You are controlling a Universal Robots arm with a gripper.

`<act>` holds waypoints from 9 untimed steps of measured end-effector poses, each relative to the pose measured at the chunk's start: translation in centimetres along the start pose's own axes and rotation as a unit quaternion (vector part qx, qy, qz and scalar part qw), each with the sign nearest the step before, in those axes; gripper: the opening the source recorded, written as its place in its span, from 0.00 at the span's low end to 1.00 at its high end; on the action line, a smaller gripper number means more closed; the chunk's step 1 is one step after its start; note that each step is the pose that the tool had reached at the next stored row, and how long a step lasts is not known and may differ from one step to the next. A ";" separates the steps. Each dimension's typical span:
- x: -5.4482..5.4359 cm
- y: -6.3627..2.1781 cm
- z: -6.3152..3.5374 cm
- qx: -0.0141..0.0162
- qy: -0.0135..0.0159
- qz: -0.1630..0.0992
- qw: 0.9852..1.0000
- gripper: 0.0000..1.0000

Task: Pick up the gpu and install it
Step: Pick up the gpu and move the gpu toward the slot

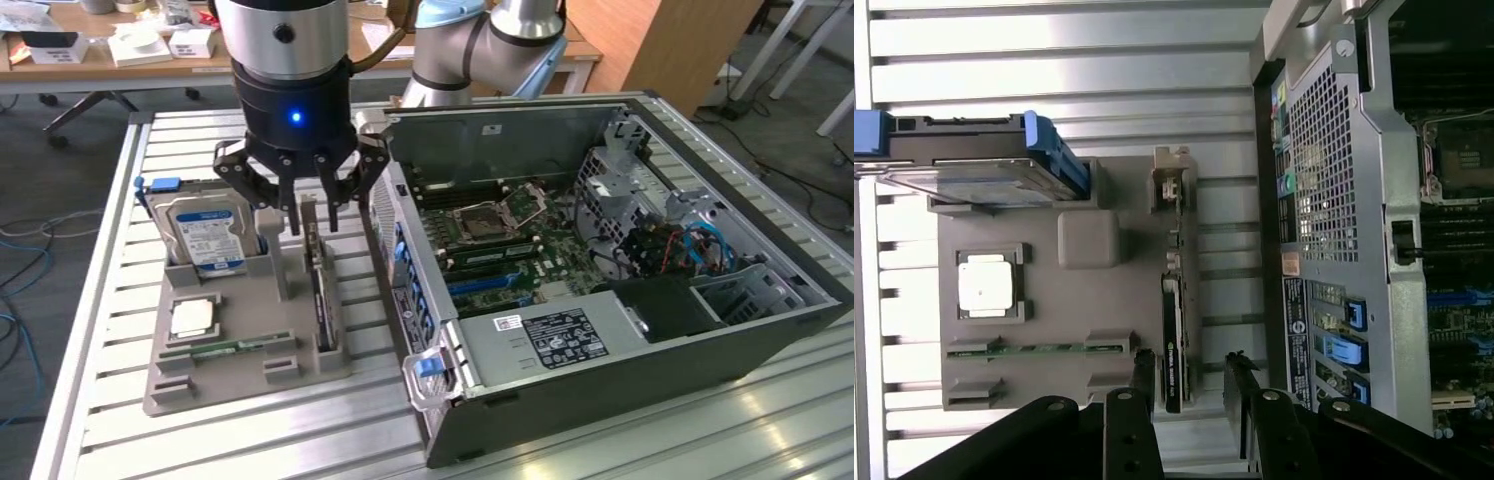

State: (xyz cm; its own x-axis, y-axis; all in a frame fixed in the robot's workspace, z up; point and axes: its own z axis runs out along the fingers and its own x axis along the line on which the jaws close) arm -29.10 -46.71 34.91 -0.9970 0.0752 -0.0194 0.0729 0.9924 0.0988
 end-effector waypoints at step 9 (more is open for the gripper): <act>0.0 -0.05 0.41 0.020 -0.002 -0.001 1.000 0.41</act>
State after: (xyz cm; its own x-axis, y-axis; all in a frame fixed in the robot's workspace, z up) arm -29.10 -46.72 34.50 -0.9970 0.0742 -0.0228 0.0728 0.9957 0.0580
